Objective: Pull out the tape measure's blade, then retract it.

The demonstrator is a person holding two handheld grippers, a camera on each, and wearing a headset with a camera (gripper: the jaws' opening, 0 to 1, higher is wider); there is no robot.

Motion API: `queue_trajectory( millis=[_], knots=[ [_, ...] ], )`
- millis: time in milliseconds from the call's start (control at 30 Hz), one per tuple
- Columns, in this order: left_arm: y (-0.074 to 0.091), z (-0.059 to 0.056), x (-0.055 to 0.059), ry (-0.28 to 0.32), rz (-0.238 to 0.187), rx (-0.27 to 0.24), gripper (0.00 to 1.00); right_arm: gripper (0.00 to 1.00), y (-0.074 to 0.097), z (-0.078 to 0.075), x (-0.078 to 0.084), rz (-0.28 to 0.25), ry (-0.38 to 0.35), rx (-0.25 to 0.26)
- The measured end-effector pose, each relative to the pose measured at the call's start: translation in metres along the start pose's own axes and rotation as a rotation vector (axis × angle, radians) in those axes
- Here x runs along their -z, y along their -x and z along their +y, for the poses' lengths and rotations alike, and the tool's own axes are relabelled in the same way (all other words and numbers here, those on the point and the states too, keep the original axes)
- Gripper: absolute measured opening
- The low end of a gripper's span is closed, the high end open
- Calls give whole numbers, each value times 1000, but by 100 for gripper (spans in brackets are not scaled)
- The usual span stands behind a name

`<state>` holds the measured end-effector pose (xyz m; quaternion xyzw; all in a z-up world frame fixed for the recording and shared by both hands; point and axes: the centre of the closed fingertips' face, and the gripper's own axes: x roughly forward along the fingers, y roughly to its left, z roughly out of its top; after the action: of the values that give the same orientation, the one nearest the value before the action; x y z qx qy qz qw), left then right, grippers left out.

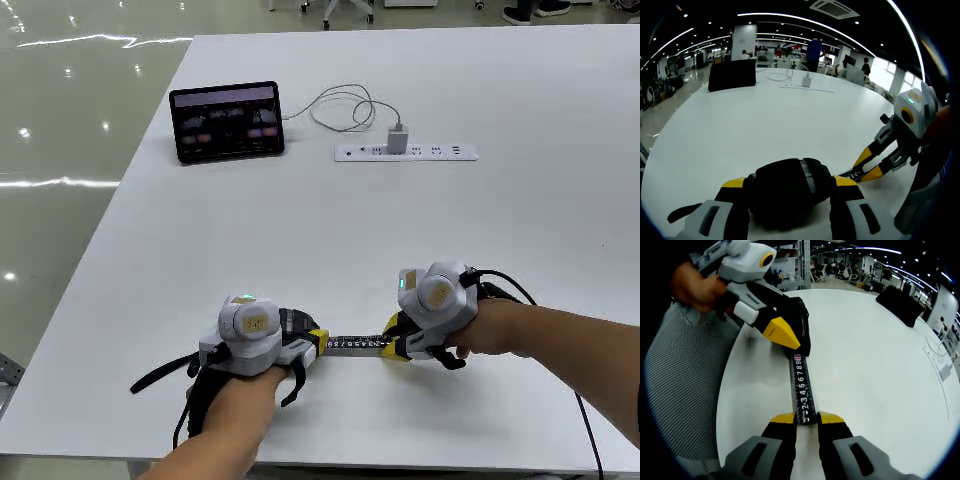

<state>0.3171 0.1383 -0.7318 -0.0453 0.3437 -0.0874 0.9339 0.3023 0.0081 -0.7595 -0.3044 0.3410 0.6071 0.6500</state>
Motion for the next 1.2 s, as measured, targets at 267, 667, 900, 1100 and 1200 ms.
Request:
queue_trajectory(
  millis=[267,667,900,1100,1200],
  knots=[
    [0,1,0,24,4,8,60,12,-3,-1,-3,-10,-15,-2],
    [1,-1,1,15,8,19,60,12,-5,1,-6,-14,-33,-6],
    [1,-1,1,12,8,21,60,12,-10,2,-11,-15,-23,-9],
    [1,-1,0,20,3,20,60,12,-12,2,-16,-18,-25,-9],
    [1,0,0,20,3,22,60,12,-14,2,-18,-16,-18,-11]
  ],
)
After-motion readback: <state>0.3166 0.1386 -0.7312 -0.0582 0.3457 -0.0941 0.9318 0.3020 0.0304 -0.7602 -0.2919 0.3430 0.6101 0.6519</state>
